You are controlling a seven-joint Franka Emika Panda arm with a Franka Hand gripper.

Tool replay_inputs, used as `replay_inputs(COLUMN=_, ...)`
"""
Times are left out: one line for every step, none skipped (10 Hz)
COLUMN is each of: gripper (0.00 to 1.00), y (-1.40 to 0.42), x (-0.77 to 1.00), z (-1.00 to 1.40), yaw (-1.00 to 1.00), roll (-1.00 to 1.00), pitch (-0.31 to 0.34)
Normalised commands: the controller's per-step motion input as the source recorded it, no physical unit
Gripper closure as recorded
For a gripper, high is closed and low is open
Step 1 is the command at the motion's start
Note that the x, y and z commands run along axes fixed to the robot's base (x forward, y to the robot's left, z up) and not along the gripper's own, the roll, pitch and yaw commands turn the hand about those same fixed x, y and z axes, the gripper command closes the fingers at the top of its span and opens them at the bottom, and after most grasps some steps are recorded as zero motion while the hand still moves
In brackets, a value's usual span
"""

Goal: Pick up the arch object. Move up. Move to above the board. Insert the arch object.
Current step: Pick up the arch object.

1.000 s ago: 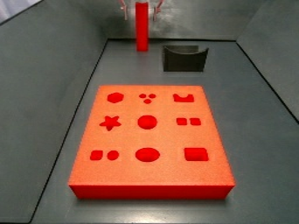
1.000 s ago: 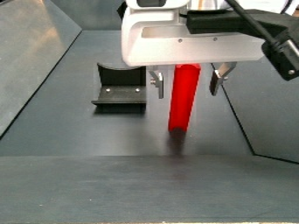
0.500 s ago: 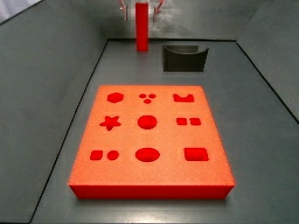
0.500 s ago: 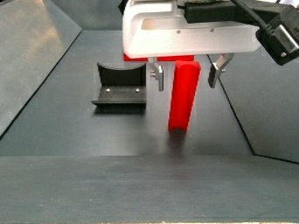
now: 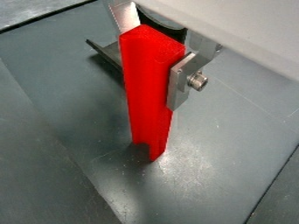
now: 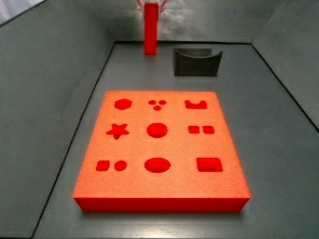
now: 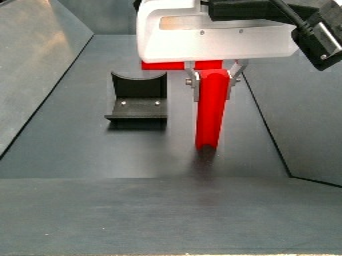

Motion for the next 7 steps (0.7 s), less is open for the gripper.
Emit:
replay_inputs(gripper=1.0, y=0.0, x=0.0, z=0.0, yaw=0.0, roll=0.0, pitch=0.0)
replay_inputs(gripper=1.0, y=0.0, x=0.0, z=0.0, yaw=0.0, roll=0.0, pitch=0.0)
replay_inputs(gripper=1.0, y=0.0, x=0.0, z=0.0, yaw=0.0, roll=0.0, pitch=0.0)
replay_inputs(gripper=1.0, y=0.0, x=0.0, z=0.0, yaw=0.0, roll=0.0, pitch=0.0)
replay_inputs(gripper=1.0, y=0.0, x=0.0, z=0.0, yaw=0.0, roll=0.0, pitch=0.0)
replay_inputs(gripper=1.0, y=0.0, x=0.0, z=0.0, yaw=0.0, roll=0.0, pitch=0.0)
replay_inputs(gripper=1.0, y=0.0, x=0.0, z=0.0, yaw=0.0, roll=0.0, pitch=0.0)
